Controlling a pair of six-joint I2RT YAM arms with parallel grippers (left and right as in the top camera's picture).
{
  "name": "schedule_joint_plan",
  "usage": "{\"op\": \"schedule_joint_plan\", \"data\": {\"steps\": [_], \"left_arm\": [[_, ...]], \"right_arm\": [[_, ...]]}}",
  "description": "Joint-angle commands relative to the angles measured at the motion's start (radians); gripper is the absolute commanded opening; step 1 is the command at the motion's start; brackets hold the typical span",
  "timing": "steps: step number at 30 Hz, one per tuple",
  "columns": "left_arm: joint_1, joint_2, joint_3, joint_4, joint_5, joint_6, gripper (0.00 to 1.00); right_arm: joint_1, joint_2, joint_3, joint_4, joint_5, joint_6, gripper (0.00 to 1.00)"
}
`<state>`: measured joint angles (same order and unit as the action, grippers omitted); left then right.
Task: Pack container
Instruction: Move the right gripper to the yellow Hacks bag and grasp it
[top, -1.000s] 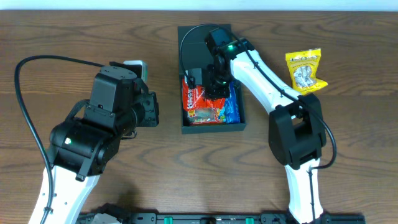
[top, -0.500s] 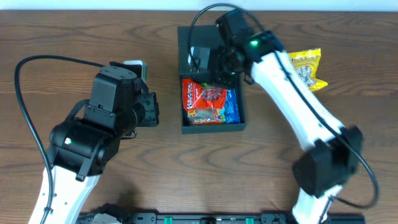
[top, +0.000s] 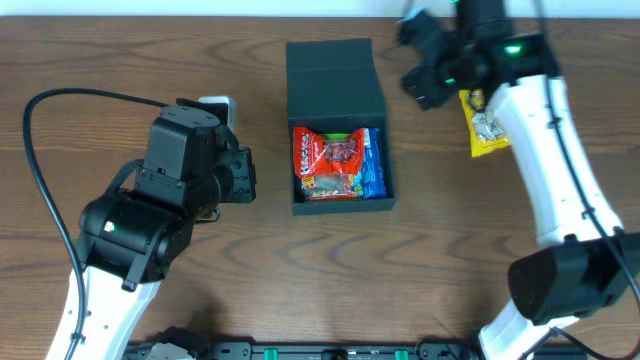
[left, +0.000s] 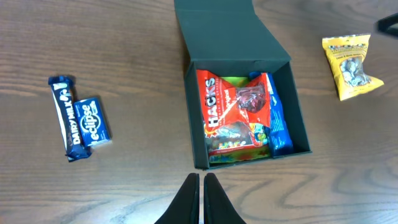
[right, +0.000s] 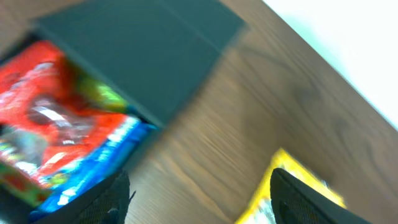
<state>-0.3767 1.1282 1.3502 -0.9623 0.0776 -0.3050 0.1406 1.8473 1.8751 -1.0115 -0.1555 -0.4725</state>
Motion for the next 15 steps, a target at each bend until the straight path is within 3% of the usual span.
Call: {"op": "schedule_joint_plan", "data": {"steps": [1, 7, 9, 15], "left_arm": [[0.003, -0.006, 0.006, -0.001, -0.011, 0.021, 0.06], [0.003, -0.005, 0.006, 0.002, -0.011, 0.022, 0.06], [0.003, -0.004, 0.006, 0.003, -0.011, 0.022, 0.06], [0.003, -0.005, 0.006, 0.001, -0.01, 0.022, 0.06]], "right_arm": [[-0.085, 0.013, 0.005, 0.006, 0.01, 0.134, 0.71], [-0.214, 0.062, -0.009, 0.029, 0.01, 0.333, 0.67], [-0.233, 0.1, -0.017, 0.031, 0.01, 0.346, 0.63], [-0.248, 0.228, -0.019, 0.044, 0.067, 0.428, 0.64]]}}
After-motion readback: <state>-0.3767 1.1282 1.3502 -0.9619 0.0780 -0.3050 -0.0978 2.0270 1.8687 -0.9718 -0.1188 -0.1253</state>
